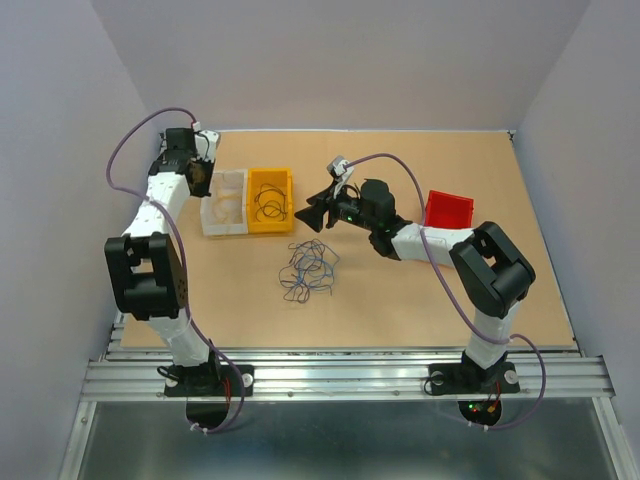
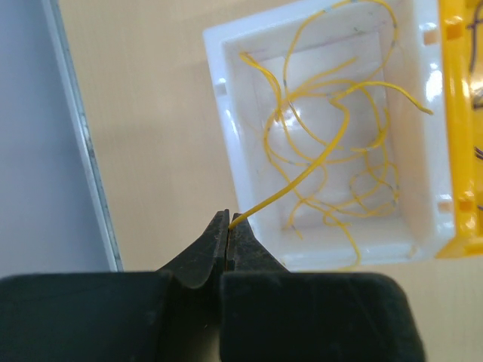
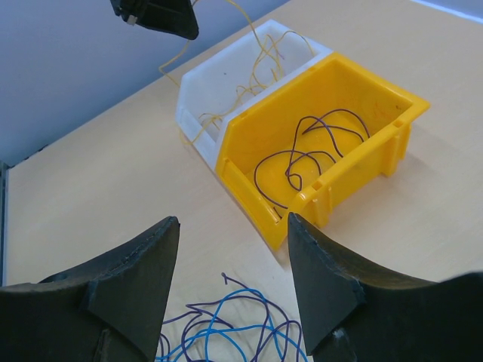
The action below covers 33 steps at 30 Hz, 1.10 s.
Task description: Untangle the cables
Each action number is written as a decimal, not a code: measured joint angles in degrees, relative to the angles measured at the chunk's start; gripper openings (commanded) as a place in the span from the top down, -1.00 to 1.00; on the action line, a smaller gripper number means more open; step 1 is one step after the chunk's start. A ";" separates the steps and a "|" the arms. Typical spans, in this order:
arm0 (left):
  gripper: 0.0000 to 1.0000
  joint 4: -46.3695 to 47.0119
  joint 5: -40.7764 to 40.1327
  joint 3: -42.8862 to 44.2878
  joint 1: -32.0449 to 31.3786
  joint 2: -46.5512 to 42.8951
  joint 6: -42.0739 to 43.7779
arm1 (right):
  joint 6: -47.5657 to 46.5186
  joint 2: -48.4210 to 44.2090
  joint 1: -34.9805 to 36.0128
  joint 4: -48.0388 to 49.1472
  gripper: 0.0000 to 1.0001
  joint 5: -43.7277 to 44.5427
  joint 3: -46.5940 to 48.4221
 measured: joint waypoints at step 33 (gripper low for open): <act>1.00 -2.25 9.55 -12.04 0.17 -11.78 -3.96 | -1.09 -2.69 0.00 -0.61 -0.30 1.01 -1.40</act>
